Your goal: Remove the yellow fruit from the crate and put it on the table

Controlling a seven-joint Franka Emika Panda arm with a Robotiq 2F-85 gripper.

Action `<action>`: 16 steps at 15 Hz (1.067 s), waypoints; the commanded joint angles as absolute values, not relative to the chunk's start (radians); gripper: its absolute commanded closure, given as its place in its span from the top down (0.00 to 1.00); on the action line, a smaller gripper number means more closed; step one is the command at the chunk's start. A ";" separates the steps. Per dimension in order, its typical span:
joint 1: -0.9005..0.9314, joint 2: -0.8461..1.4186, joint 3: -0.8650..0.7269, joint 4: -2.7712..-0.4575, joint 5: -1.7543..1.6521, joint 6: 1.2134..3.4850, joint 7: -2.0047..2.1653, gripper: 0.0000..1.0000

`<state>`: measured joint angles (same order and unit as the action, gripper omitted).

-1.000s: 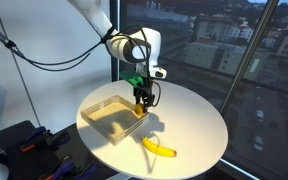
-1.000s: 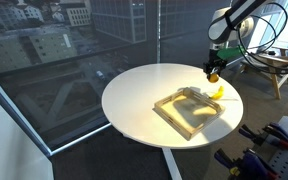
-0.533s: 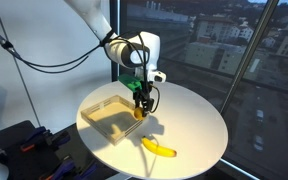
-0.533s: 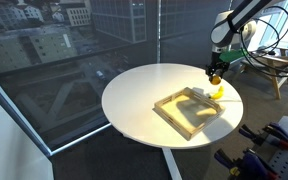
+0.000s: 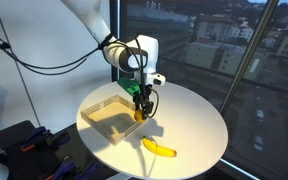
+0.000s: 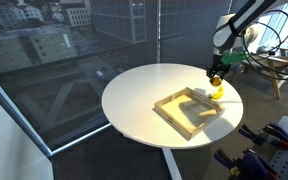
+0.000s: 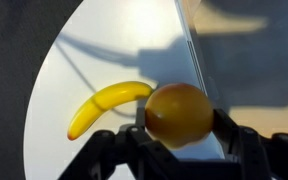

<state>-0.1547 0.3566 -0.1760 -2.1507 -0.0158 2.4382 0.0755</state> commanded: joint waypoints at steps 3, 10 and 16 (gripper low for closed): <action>-0.169 0.349 -0.176 -2.184 -0.009 2.493 0.059 0.43; -0.180 0.369 -0.172 -2.196 0.004 2.548 0.051 0.43; -0.193 0.400 -0.174 -2.191 0.008 2.552 0.051 0.43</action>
